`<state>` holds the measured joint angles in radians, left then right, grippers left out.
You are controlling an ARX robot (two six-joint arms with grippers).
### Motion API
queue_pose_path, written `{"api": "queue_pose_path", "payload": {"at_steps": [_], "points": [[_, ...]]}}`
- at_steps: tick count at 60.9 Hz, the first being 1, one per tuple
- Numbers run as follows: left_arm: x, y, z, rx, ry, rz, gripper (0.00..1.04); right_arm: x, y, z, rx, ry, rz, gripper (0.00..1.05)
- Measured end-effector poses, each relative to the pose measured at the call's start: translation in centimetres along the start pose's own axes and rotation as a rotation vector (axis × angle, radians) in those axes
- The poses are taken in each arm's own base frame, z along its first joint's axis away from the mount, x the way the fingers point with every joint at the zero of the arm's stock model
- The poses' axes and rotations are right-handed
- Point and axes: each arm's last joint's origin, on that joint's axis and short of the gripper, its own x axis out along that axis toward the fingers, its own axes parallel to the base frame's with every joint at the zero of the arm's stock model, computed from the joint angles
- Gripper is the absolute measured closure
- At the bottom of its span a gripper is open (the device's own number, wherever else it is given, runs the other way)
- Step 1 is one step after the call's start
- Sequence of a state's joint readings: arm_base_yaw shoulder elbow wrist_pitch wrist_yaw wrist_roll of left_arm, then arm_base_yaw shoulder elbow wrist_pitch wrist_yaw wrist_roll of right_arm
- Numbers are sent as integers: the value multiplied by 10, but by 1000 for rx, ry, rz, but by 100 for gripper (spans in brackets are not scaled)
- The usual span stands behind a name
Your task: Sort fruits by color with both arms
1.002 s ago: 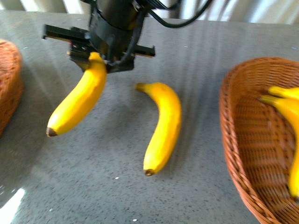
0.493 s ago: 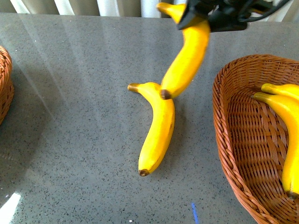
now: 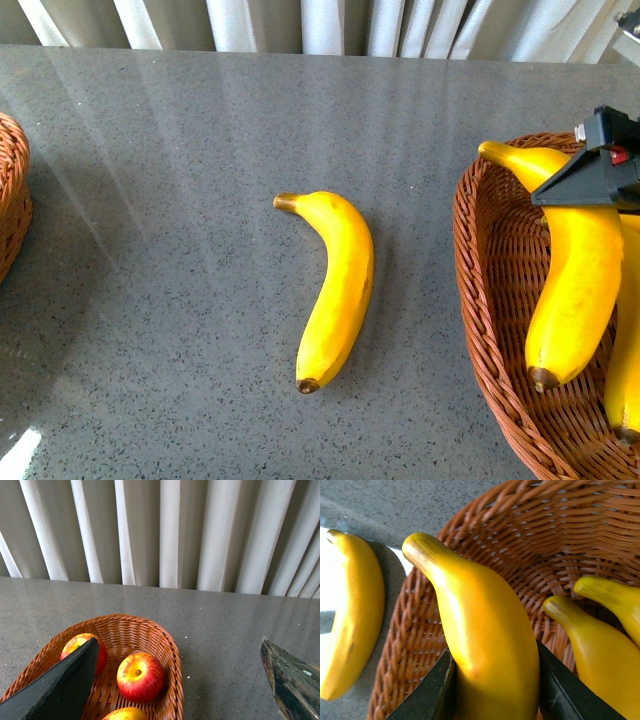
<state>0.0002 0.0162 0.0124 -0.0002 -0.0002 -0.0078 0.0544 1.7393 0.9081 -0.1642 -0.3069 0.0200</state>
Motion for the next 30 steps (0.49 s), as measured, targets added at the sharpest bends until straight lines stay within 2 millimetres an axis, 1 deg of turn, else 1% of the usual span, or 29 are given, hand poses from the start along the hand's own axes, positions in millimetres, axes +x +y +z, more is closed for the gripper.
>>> {"api": "queue_pose_path", "payload": {"at_steps": [10, 12, 18, 26, 28, 30], "points": [[0, 0, 0, 0, 0, 0, 9, -1, -3, 0, -12, -2, -16, 71], [0, 0, 0, 0, 0, 0, 9, -1, -3, 0, -16, -1, -17, 70], [0, 0, 0, 0, 0, 0, 9, 0, -3, 0, -31, 0, -18, 54], [0, 0, 0, 0, 0, 0, 9, -3, -2, -1, -58, 9, -35, 24], [0, 0, 0, 0, 0, 0, 9, -6, 0, 1, -72, -2, -48, 16], [0, 0, 0, 0, 0, 0, 9, -10, 3, 4, -81, -9, -45, 9]]}}
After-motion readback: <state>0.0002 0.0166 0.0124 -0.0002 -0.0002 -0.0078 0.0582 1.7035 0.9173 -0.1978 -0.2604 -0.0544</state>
